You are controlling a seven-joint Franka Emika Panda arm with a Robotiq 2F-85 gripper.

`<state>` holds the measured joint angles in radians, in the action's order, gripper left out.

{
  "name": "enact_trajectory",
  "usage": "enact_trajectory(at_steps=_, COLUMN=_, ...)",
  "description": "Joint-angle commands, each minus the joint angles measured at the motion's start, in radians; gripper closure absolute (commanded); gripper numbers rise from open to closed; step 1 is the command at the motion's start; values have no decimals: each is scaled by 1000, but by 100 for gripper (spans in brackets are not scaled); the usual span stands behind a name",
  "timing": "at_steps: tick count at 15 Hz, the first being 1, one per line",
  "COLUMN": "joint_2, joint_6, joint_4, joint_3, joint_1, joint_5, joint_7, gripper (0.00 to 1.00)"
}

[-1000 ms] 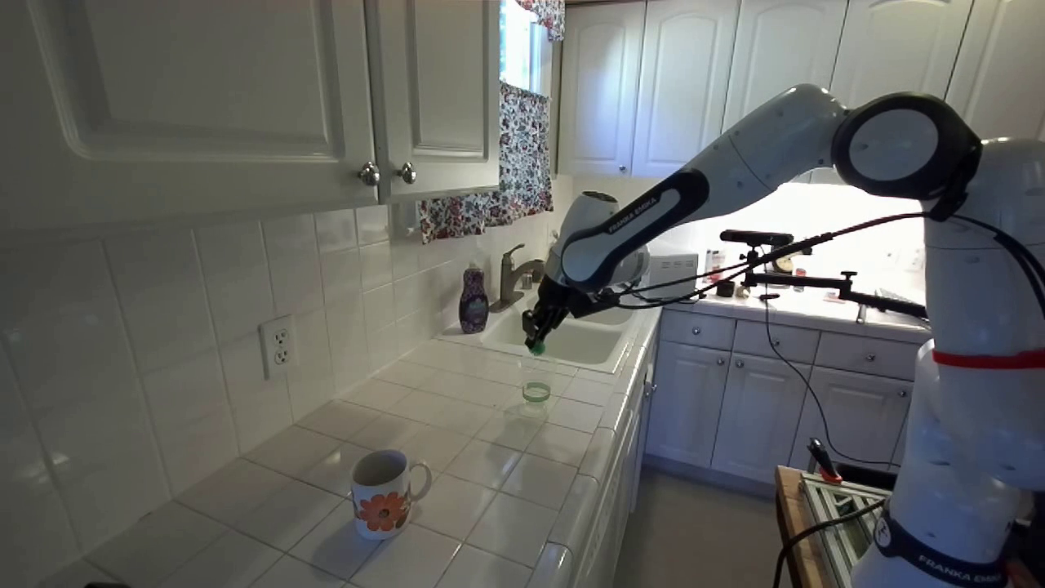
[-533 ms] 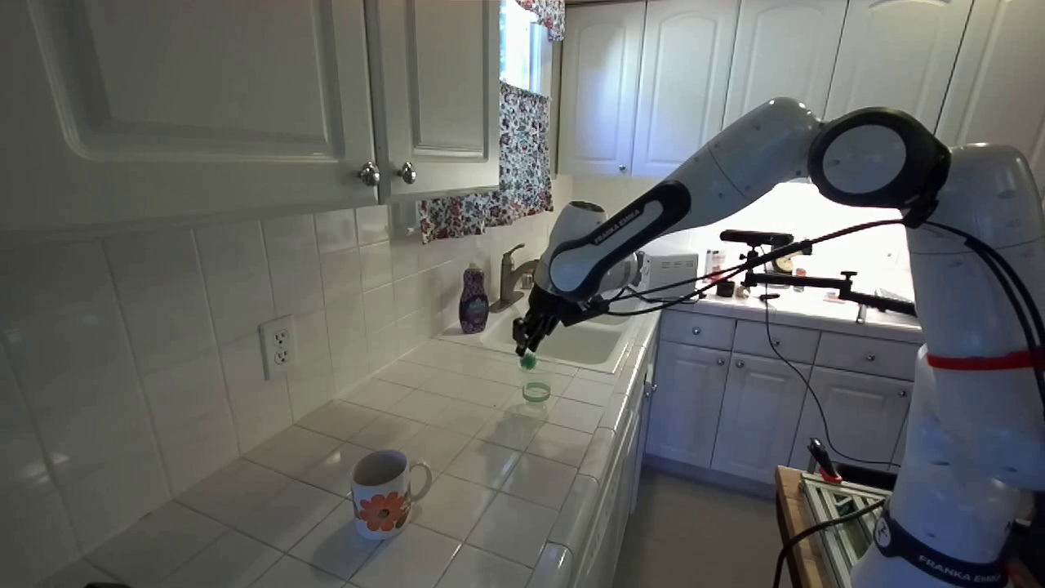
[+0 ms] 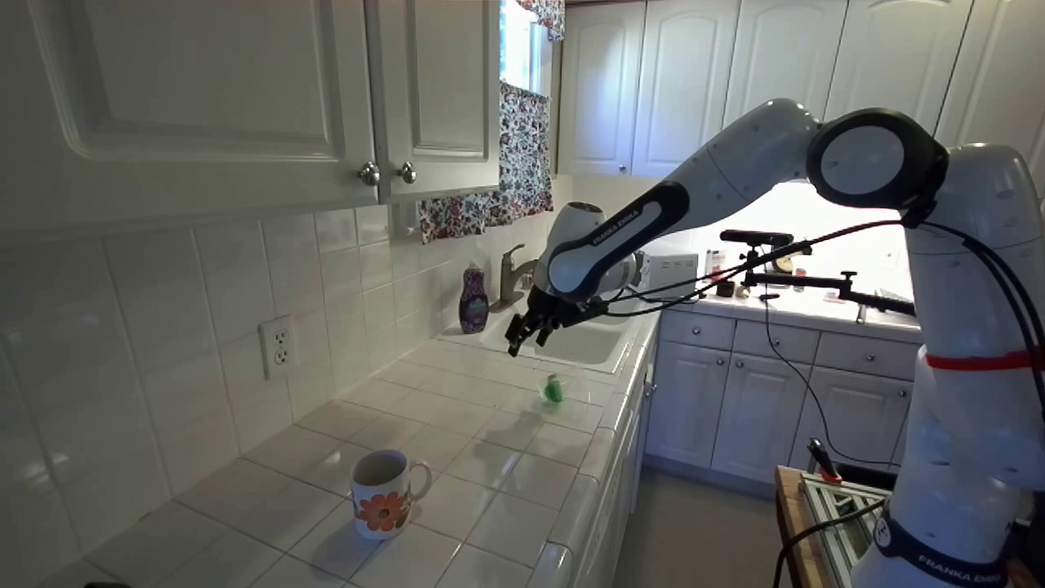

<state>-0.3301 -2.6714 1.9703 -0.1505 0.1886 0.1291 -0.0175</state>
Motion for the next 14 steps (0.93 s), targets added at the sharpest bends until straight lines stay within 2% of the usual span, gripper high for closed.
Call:
enact_trajectory(at_steps=1, joint_2=19, joint_6=22, joint_4=7, joint_3=-6, joint_1=7, joint_5=-7, joint_7=28, gripper=0)
enact_trajectory(at_steps=8, joint_2=35, joint_6=68, joint_4=18, joint_3=-6, joint_1=12, joint_5=13, joint_7=38, gripper=0)
enact_trajectory(at_steps=14, joint_2=90, joint_6=222, joint_4=75, joint_3=-51, joint_1=14, joint_5=-6, joint_7=130, gripper=0)
